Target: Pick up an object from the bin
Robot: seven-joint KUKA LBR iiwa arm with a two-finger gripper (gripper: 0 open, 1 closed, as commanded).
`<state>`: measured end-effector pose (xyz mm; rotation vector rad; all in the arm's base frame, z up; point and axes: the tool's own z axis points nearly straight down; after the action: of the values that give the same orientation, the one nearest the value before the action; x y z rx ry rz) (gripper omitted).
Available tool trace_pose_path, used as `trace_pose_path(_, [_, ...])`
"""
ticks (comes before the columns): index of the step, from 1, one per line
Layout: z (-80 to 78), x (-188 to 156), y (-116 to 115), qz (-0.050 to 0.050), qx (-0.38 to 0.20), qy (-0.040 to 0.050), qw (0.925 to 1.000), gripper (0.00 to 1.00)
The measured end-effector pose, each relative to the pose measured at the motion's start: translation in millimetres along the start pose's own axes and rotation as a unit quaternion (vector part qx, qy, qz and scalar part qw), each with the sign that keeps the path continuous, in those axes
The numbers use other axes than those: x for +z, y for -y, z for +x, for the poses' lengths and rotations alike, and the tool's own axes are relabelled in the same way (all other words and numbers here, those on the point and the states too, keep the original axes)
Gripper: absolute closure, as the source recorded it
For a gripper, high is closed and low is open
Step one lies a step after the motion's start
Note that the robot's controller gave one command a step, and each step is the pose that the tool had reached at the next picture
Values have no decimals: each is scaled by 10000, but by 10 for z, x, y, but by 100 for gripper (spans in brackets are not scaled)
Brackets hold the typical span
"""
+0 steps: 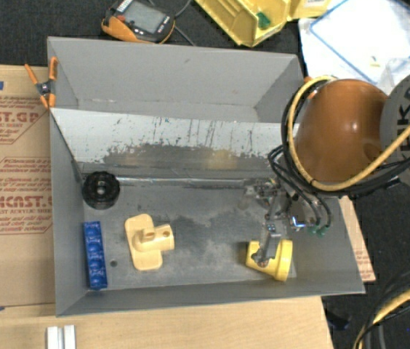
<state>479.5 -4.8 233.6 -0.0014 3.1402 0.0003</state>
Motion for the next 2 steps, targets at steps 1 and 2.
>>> trace_pose_path(1, [-2, 2, 2, 0, 1, 3, 10000, 0])
trace_pose_path(2, [-142, 471, 215, 3, -27, -15, 10000, 0])
